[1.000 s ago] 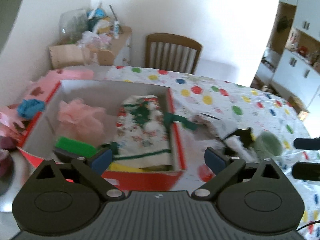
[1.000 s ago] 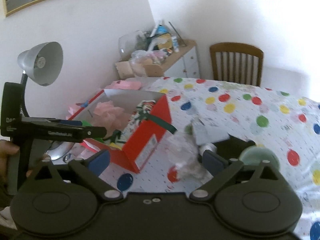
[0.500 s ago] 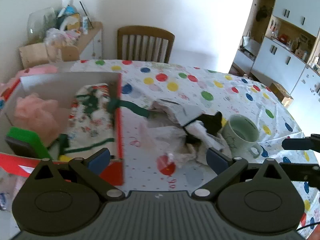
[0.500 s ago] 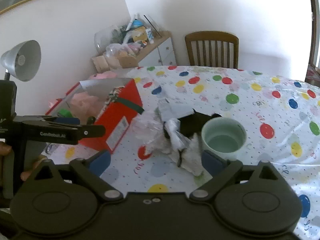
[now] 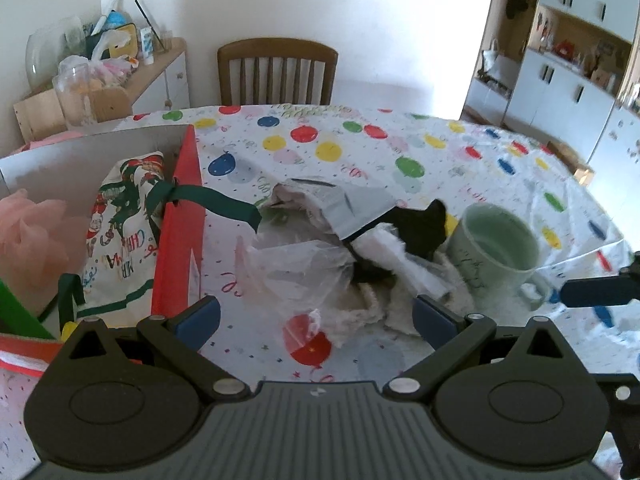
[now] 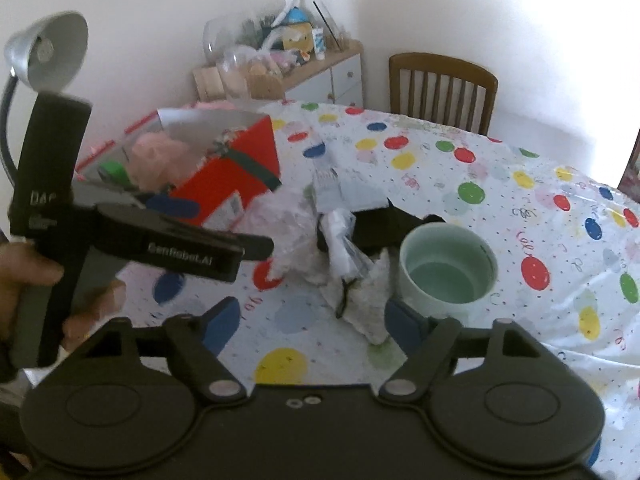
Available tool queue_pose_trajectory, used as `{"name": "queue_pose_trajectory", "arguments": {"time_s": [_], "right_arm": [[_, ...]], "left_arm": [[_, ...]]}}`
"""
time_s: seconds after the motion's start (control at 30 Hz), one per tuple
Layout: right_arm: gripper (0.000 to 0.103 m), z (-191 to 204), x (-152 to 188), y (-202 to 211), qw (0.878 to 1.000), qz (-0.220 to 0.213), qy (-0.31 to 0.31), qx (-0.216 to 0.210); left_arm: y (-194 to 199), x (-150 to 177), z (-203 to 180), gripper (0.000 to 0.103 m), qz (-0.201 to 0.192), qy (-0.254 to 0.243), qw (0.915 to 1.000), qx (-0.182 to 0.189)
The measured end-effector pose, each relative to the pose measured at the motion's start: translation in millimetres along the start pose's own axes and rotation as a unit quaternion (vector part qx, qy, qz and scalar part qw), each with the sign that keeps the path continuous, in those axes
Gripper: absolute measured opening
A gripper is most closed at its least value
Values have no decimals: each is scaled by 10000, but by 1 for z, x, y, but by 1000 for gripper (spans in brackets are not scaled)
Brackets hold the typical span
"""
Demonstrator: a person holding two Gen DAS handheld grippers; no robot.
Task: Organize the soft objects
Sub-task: 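Grasp the white fluffy cloth with the right gripper while the left gripper grasps the clear plastic bag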
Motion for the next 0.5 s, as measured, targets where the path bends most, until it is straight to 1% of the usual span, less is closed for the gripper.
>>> {"name": "queue_pose_trajectory", "arguments": {"time_s": [0.1,0.17,0.27,0.3,0.4,0.5], "right_arm": [[74,-8,9,-7,9997,55,-57,216],[69,-18,17,-13,9991,152,-225,322],[67,-30,28,-21,9979,278,-366,461],[65,-34,31,-24,9973,332,-419,508],[58,-43,40,-31,9958,421,-576,577],[52,-47,45,-36,9951,444,-705,533]], "left_arm": [[-11,-1,0,103,0,-117,9999,-93],[-17,-2,-2,103,7,-188,9997,-165],[-26,-4,-7,103,-1,-303,9994,-183],[-30,-5,-8,103,8,-360,9991,-221],[-38,-7,-12,103,-4,-463,9983,-358],[-46,-11,-12,102,-72,-479,9972,-571]]}}
Point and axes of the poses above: each gripper's, at about its wrist camera, not at the fingertips, and y roughly against the way its jaws point, z to its left, x to its underside, the point moved 7 cm from there along -y, roughly the way its jaws point, and after that the axes turned 7 degrees about y, right-handed, at the moved point
